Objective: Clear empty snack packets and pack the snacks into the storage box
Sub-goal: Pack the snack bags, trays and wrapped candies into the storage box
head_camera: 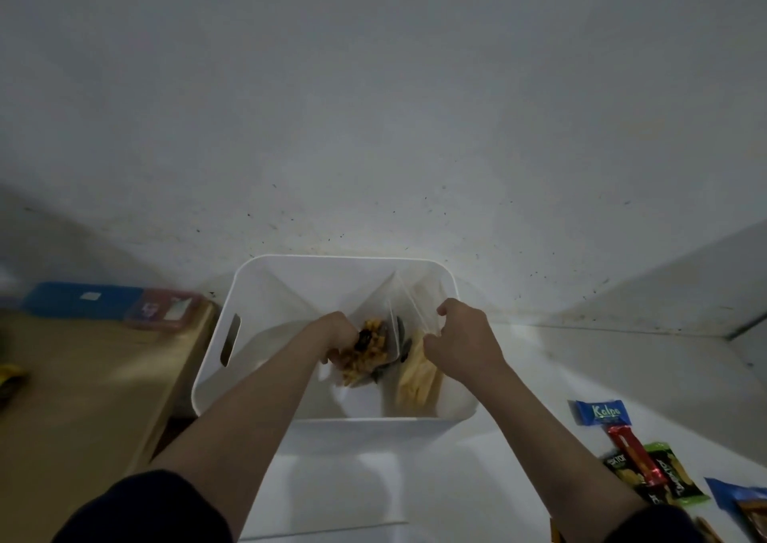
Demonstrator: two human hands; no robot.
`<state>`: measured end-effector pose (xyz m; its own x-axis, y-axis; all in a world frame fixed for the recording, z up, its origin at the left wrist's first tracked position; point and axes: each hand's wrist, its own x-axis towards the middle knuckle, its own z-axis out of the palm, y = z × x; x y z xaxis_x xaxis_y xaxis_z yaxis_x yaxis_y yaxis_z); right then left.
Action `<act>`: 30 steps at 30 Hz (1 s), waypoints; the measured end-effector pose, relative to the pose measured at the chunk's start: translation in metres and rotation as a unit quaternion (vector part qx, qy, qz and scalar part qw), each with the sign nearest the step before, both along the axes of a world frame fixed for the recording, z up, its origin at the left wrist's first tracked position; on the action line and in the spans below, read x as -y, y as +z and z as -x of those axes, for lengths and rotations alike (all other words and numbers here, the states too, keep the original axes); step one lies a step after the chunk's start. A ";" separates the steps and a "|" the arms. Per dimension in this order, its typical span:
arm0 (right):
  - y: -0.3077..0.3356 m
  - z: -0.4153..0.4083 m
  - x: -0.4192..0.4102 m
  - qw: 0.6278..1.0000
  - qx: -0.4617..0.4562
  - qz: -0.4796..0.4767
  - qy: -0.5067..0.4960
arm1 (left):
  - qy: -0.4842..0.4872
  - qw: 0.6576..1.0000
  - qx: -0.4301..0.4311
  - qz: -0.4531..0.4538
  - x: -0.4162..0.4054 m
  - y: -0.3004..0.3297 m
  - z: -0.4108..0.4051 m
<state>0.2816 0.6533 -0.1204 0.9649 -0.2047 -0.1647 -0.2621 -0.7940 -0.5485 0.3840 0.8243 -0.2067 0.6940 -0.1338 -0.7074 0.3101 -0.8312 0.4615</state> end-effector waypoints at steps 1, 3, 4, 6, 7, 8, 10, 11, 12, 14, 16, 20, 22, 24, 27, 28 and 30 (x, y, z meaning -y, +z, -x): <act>0.000 0.001 -0.001 1.000 -0.010 0.005 0.006 | -0.002 1.000 -0.002 0.017 0.000 0.005 0.002; 0.001 0.002 0.000 1.000 -0.020 0.008 0.015 | -0.011 0.999 -0.010 0.029 -0.003 0.011 0.004; 0.000 0.002 0.000 1.000 -0.017 0.006 0.016 | -0.014 0.999 -0.015 0.026 -0.005 0.010 0.005; -0.002 0.002 0.002 1.000 -0.002 0.004 0.017 | -0.024 0.998 -0.023 0.046 -0.006 0.005 0.009; -0.004 0.001 0.003 1.000 0.008 0.002 0.016 | -0.035 0.998 -0.007 0.052 -0.006 0.002 0.010; -0.005 0.001 0.004 1.000 0.016 -0.001 0.014 | -0.055 0.997 0.022 0.053 -0.004 -0.001 0.013; -0.007 0.000 0.005 0.999 0.037 -0.022 0.010 | -0.096 0.991 0.085 0.043 0.001 -0.008 0.014; -0.008 0.000 0.007 0.998 0.049 -0.031 0.009 | -0.109 0.988 0.104 0.037 0.003 -0.010 0.014; -0.008 0.000 0.008 0.998 0.060 -0.036 0.008 | -0.112 0.986 0.121 0.035 0.005 -0.010 0.012; -0.008 -0.003 0.011 0.997 0.075 -0.035 0.008 | -0.104 0.985 0.137 0.037 0.006 -0.013 0.009; -0.009 -0.008 0.012 0.997 0.075 -0.024 0.015 | -0.090 0.985 0.139 0.039 0.006 -0.013 0.008; -0.011 -0.013 0.005 0.995 0.051 0.059 0.055 | -0.104 0.986 0.126 -0.007 0.009 -0.007 0.010; -0.011 -0.010 0.002 0.995 0.067 0.052 0.050 | -0.107 0.989 0.103 -0.012 0.013 0.004 0.015; -0.007 -0.003 0.002 0.993 0.105 0.028 0.045 | -0.083 0.994 0.073 0.007 0.018 0.013 0.019; -0.002 0.011 0.006 0.986 0.155 0.014 0.055 | -0.055 0.995 0.071 0.038 0.023 0.030 0.029; 0.000 0.016 0.009 0.986 0.159 0.011 0.057 | -0.056 0.995 0.081 0.034 0.025 0.037 0.034; 0.003 0.028 0.014 0.986 0.157 0.006 0.049 | -0.064 0.992 0.107 0.029 0.030 0.052 0.048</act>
